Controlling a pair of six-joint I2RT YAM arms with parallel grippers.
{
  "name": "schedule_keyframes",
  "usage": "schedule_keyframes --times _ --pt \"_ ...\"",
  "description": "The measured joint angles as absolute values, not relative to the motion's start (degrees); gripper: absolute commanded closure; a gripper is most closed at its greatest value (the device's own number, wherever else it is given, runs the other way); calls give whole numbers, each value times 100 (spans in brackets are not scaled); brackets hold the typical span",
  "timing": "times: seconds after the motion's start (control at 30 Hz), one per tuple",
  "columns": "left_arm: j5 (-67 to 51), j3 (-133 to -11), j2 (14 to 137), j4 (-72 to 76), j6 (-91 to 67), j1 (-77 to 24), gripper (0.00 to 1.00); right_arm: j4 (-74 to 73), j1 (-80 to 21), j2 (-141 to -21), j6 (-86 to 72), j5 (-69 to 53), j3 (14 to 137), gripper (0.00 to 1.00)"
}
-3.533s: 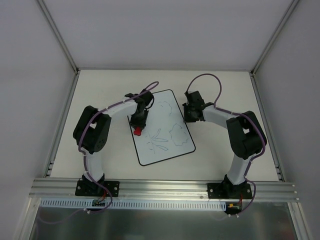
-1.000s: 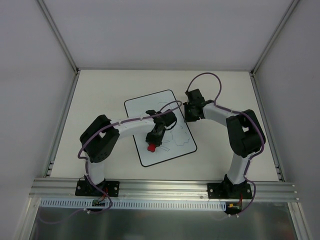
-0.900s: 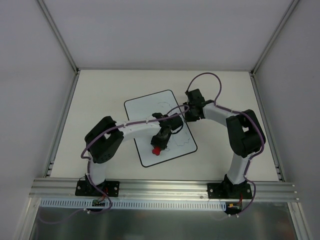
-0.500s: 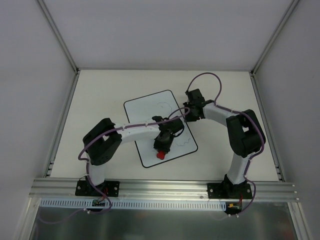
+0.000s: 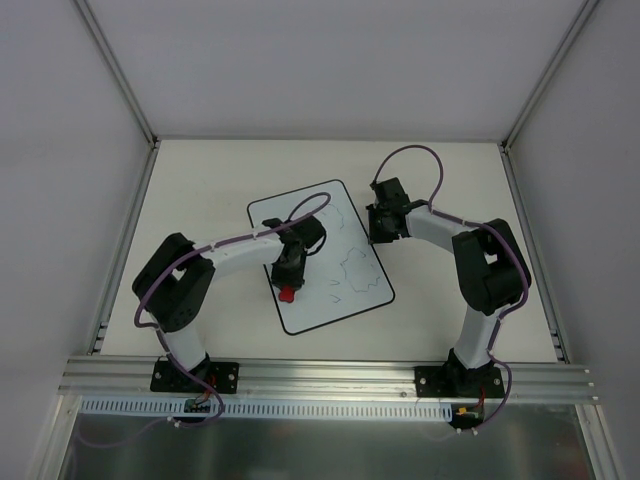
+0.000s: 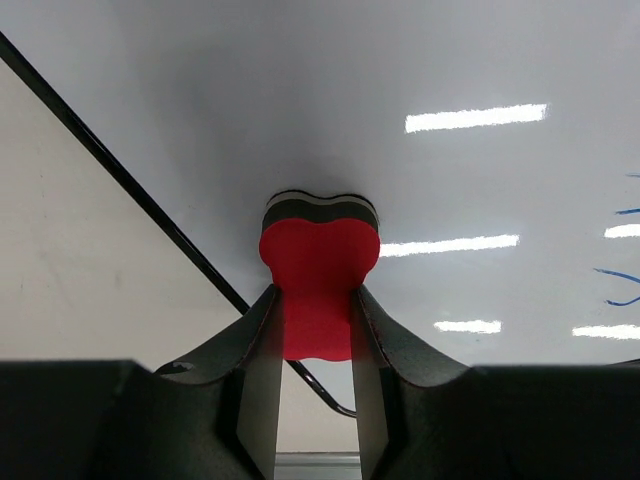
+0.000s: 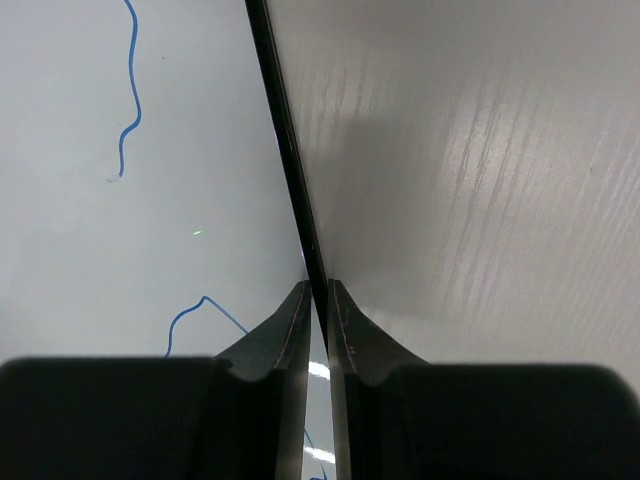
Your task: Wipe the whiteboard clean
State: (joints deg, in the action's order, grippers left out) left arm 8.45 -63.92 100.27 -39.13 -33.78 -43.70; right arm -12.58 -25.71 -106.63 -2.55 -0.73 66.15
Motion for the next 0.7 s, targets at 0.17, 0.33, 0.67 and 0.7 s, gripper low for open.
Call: schedule_keyframes --times 0.17,0.33,0.67,0.7 --pt "1109 -6565 10165 -4023 -3400 -4742 100 -1223 -2569 -10654 -257 -75 6589 86" --pt "1061 -7516 10877 -4397 -3369 -5437 100 -1221 -2569 -10652 -259 -78 6587 86" --pt "585 -8844 11789 -4342 -3319 -5872 100 -1188 -2554 -10645 -279 -139 6563 86" --pt "550 -8844 11789 -4340 -3317 -5837 100 -1184 -2552 -10645 -279 -141 6560 86"
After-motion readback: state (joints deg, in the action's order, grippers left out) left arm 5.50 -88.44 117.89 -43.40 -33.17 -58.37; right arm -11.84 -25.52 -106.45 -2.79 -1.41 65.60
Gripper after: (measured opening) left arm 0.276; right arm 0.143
